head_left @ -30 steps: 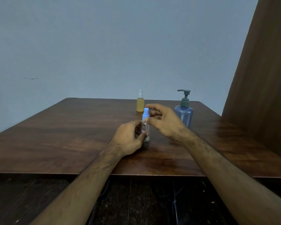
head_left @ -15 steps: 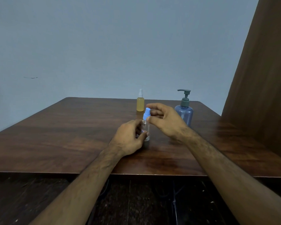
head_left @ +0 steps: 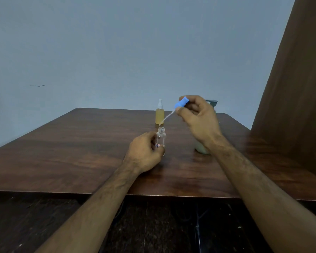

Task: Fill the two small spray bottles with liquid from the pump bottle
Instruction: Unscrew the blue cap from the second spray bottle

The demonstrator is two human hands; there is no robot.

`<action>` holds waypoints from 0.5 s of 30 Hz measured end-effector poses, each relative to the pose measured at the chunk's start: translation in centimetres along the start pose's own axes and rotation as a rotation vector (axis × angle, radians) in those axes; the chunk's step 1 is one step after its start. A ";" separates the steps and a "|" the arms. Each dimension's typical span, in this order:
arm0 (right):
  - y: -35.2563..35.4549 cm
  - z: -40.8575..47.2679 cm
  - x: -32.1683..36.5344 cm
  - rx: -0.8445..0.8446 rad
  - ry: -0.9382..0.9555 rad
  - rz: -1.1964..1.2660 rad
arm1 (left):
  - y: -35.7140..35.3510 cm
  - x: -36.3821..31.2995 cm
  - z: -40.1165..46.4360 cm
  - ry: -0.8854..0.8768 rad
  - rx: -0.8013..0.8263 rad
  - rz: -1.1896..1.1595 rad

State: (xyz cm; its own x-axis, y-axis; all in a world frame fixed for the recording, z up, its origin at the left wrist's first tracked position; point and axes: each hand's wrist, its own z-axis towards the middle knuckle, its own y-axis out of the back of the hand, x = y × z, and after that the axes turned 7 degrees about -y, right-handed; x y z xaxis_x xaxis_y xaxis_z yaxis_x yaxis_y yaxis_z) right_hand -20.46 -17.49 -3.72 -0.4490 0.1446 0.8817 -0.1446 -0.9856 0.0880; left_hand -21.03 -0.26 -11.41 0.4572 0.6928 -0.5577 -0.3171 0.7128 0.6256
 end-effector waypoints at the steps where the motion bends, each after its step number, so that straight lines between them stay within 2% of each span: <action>1: 0.2 0.0 0.1 -0.046 0.011 0.009 | 0.0 0.0 0.0 0.014 0.002 0.008; 3: 0.6 0.1 0.0 -0.106 0.022 -0.007 | 0.0 -0.1 0.1 0.035 0.003 0.019; 8: 0.4 -0.4 -1.5 -0.136 0.037 -0.172 | 0.0 0.0 0.1 0.051 0.005 0.027; 11: -0.1 -1.1 -3.3 -0.082 0.037 -0.354 | 0.0 0.0 0.1 0.040 -0.008 0.018; 15: -0.2 -1.4 -5.2 0.081 -0.041 -0.765 | -0.1 0.0 0.0 0.038 -0.011 -0.018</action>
State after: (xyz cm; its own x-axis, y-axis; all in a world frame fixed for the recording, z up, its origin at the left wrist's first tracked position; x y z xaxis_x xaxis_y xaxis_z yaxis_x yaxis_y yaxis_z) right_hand -19.36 -17.95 -8.93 -0.2166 0.7867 0.5781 -0.3360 -0.6160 0.7125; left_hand -20.98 -0.31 -11.45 0.4311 0.6834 -0.5891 -0.3180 0.7261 0.6096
